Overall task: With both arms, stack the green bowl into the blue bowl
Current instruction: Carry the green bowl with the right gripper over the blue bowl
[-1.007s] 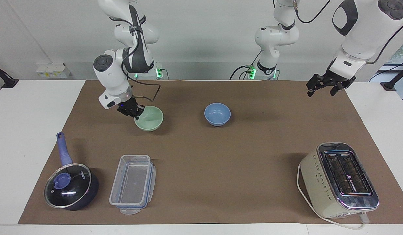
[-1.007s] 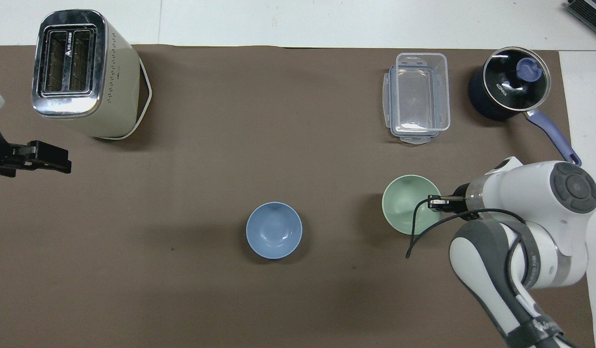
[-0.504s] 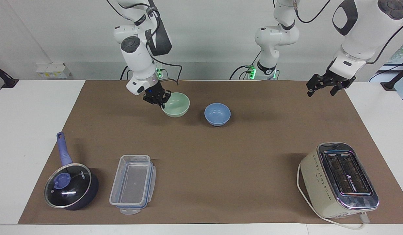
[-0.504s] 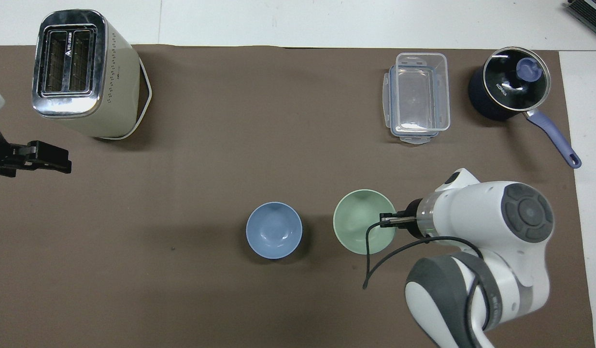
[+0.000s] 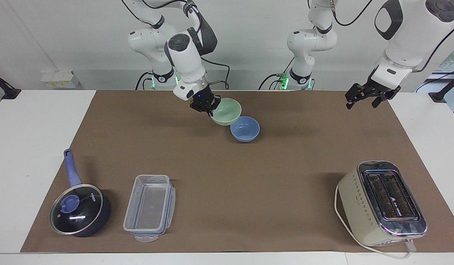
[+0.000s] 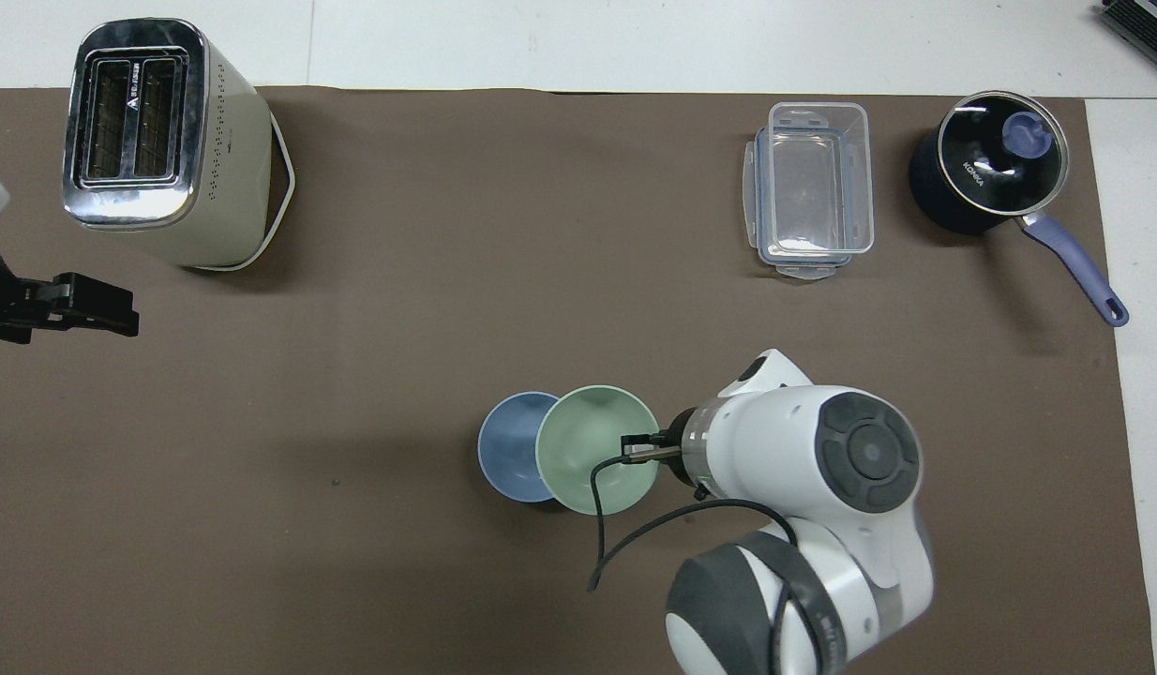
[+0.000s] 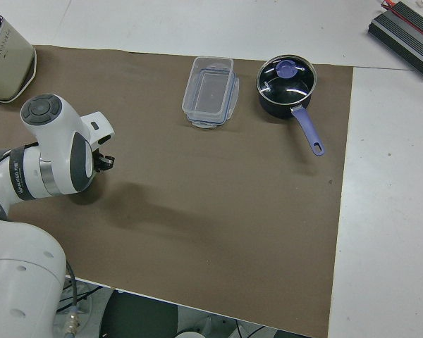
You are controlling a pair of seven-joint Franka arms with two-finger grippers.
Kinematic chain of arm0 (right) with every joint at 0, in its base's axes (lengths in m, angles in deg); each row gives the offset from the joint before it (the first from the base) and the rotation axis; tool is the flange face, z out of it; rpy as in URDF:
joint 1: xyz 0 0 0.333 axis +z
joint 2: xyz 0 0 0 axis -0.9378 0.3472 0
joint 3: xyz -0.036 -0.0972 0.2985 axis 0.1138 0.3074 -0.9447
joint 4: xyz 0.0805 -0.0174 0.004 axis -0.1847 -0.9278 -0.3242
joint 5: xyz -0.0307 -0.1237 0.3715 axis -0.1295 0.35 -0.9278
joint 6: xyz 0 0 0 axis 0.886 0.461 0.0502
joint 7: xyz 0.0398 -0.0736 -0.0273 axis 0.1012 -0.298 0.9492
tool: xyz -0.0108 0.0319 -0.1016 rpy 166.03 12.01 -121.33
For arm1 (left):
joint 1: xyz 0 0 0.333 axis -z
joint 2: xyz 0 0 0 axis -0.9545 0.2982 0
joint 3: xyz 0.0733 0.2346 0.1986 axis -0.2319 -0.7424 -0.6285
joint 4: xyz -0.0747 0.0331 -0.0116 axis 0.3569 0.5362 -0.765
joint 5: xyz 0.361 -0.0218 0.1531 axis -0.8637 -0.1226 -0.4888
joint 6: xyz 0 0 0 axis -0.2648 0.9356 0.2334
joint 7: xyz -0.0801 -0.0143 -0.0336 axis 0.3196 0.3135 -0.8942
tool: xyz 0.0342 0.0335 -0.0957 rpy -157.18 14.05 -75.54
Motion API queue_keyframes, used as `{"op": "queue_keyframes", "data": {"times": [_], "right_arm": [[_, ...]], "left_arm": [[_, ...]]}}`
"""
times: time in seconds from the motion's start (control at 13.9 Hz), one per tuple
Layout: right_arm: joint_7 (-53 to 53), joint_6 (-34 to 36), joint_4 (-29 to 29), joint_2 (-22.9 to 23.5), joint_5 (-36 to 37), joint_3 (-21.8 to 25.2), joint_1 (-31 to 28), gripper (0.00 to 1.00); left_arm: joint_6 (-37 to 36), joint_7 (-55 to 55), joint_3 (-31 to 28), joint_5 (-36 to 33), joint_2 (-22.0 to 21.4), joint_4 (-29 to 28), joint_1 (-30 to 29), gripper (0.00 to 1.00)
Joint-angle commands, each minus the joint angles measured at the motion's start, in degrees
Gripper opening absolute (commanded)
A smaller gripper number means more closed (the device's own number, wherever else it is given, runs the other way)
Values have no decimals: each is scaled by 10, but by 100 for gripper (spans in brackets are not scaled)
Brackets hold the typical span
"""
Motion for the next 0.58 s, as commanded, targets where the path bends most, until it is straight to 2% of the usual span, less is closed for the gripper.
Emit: {"op": "queue_keyframes", "data": {"times": [0.0, 0.29, 0.5], "right_arm": [[-34, -38, 28, 50, -13, 2, 36, 0], [-54, -42, 53, 92, -13, 2, 57, 0], [-56, -50, 49, 97, -13, 2, 56, 0]], "left_arm": [[-12, 5, 6, -6, 4, 11, -9, 100], [-12, 5, 6, -6, 4, 11, -9, 100], [-12, 5, 6, -6, 4, 11, -9, 100]]}}
